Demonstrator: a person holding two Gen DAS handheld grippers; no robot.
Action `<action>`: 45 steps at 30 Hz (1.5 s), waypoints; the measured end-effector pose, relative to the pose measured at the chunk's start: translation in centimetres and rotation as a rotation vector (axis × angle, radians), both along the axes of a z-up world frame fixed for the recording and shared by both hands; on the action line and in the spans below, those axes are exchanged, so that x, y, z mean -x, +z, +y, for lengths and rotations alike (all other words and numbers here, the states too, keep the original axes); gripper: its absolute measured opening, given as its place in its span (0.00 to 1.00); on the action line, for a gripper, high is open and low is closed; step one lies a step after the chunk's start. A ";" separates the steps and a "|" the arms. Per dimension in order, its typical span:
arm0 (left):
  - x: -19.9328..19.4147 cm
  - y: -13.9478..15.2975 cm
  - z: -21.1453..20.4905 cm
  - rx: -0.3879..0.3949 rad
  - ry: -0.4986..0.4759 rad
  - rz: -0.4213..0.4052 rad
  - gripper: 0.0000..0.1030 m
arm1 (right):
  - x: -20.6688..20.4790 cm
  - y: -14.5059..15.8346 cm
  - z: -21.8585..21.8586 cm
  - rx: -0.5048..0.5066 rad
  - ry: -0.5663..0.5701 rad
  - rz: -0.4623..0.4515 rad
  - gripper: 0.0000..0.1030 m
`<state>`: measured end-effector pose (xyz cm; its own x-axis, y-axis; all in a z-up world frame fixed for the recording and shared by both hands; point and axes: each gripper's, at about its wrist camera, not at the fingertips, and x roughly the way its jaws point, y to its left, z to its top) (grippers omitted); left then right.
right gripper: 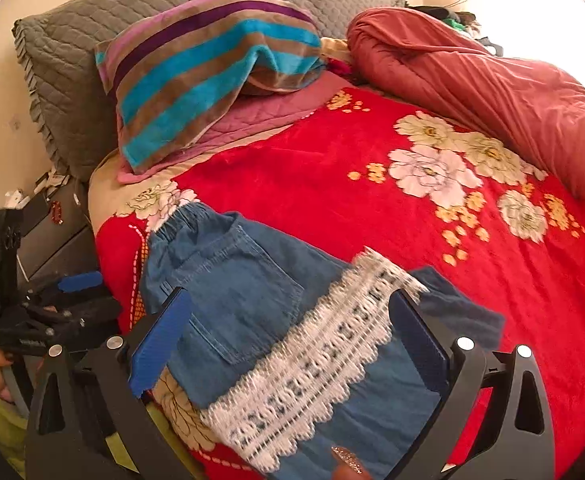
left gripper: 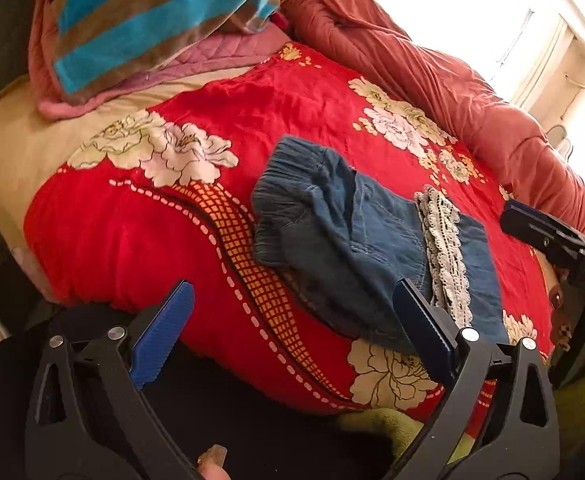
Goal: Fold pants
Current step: 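Move the right gripper to the elastic waistband end of the pants, then grasp the elastic waistband with the right gripper and lift it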
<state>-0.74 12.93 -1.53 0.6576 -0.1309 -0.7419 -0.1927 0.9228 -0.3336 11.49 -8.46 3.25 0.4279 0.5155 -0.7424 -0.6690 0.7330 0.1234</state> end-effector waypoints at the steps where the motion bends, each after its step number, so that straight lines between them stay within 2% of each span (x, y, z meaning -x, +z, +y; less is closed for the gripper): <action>1: -0.1 -0.2 0.0 0.004 -0.001 0.004 0.91 | -0.2 0.0 0.4 0.002 0.009 0.000 0.96; 10: -0.9 -1.2 -0.9 0.081 -0.066 0.005 0.90 | -2.8 -0.4 4.6 0.019 0.130 0.034 0.96; 13: -1.4 -1.8 -1.3 0.137 -0.092 0.012 0.88 | -3.6 -0.8 6.6 0.039 0.193 0.050 0.96; 15: -1.7 -2.3 -1.3 0.176 -0.087 0.024 0.86 | -4.1 -1.3 7.8 0.046 0.225 0.071 0.96; 19: -2.4 -2.9 -0.8 0.200 -0.068 0.032 0.83 | -5.5 -2.7 10.4 0.072 0.291 0.127 0.96; 21: -2.8 -2.9 -0.5 0.217 -0.058 0.027 0.81 | -6.0 -3.3 11.5 0.080 0.317 0.150 0.96; 23: -3.3 -3.1 -0.3 0.230 -0.055 0.027 0.70 | -6.6 -3.9 12.6 0.087 0.341 0.174 0.96; 26: -3.9 -3.4 -0.1 0.244 -0.054 0.036 0.59 | -7.4 -5.1 14.2 0.094 0.375 0.229 0.96; 29: -4.1 -3.8 0.0 0.242 -0.056 0.041 0.55 | -7.9 -6.2 15.7 0.105 0.422 0.277 0.96; 36: -4.2 -4.0 -0.1 0.234 -0.060 0.046 0.55 | -8.4 -9.0 18.0 0.121 0.497 0.386 0.94; 37: -4.2 -4.0 -0.1 0.233 -0.060 0.046 0.55 | -8.3 -9.3 18.1 0.111 0.514 0.404 0.87; 38: -4.3 -4.0 -0.1 0.232 -0.061 0.047 0.55 | -8.2 -9.5 18.2 0.096 0.539 0.426 0.72; 42: -4.8 -4.2 -0.3 0.218 -0.064 0.055 0.55 | -7.5 -8.8 17.5 0.078 0.558 0.383 0.57; 44: -4.9 -4.1 -0.4 0.211 -0.064 0.057 0.55 | -7.7 -8.3 16.7 0.049 0.548 0.377 0.43; 45: -5.1 -4.1 -0.5 0.206 -0.064 0.058 0.55 | -7.9 -7.8 16.0 0.028 0.542 0.371 0.40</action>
